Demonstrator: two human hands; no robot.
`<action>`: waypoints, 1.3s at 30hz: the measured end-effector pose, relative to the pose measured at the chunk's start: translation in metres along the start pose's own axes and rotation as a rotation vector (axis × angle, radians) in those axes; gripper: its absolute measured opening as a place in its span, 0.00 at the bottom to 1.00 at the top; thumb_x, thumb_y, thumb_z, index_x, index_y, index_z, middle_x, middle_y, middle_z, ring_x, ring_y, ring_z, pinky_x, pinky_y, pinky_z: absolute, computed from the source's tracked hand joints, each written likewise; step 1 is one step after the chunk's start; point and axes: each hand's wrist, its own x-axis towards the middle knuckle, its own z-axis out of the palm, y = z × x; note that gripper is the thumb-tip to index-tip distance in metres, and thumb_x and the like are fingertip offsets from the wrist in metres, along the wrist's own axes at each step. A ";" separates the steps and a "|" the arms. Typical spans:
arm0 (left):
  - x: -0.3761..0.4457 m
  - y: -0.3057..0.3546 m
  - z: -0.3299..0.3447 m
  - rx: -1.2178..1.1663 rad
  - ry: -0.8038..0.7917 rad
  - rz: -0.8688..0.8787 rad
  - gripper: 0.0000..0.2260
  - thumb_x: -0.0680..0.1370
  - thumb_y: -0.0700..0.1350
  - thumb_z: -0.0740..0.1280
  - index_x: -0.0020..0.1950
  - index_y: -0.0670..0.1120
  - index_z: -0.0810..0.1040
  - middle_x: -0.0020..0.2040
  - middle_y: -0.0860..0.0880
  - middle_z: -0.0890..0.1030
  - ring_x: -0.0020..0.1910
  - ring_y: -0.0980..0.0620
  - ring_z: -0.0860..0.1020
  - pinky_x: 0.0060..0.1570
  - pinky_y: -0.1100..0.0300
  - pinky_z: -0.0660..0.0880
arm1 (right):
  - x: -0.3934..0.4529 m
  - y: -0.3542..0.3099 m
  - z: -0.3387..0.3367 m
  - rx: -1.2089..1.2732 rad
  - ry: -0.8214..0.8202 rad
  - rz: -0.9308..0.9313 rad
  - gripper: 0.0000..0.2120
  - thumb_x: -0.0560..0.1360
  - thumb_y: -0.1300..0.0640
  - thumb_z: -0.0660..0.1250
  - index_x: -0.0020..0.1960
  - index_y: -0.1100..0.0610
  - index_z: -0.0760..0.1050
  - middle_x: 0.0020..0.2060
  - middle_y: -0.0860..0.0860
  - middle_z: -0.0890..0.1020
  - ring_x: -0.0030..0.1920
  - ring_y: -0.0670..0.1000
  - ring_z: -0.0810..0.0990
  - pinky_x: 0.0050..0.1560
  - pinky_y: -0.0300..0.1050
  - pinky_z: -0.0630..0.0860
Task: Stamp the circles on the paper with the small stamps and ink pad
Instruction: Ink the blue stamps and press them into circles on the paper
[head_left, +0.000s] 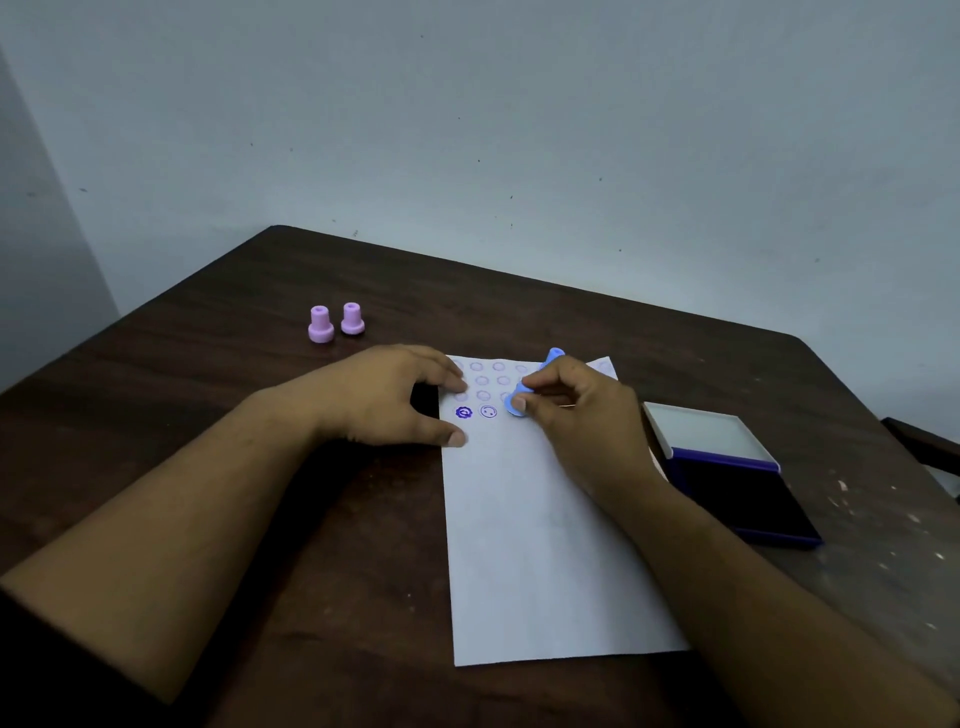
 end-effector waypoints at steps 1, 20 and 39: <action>0.000 0.000 0.000 0.001 0.000 0.001 0.30 0.72 0.63 0.76 0.72 0.56 0.78 0.74 0.62 0.72 0.71 0.64 0.69 0.70 0.67 0.61 | 0.000 -0.001 0.001 -0.020 -0.002 -0.015 0.06 0.72 0.60 0.79 0.45 0.51 0.85 0.41 0.37 0.87 0.44 0.37 0.85 0.46 0.28 0.76; -0.001 -0.001 0.001 -0.010 0.004 -0.001 0.30 0.72 0.62 0.77 0.72 0.56 0.79 0.73 0.62 0.73 0.70 0.67 0.69 0.64 0.75 0.58 | 0.007 -0.008 0.001 -0.329 -0.092 -0.195 0.04 0.74 0.59 0.78 0.47 0.53 0.84 0.38 0.41 0.82 0.38 0.40 0.79 0.43 0.25 0.71; -0.002 0.001 0.001 -0.006 -0.001 -0.004 0.29 0.72 0.63 0.76 0.72 0.56 0.79 0.73 0.63 0.73 0.71 0.65 0.69 0.72 0.66 0.62 | 0.008 -0.003 -0.018 0.613 0.111 0.153 0.09 0.78 0.64 0.73 0.57 0.55 0.81 0.47 0.55 0.90 0.48 0.51 0.89 0.50 0.43 0.83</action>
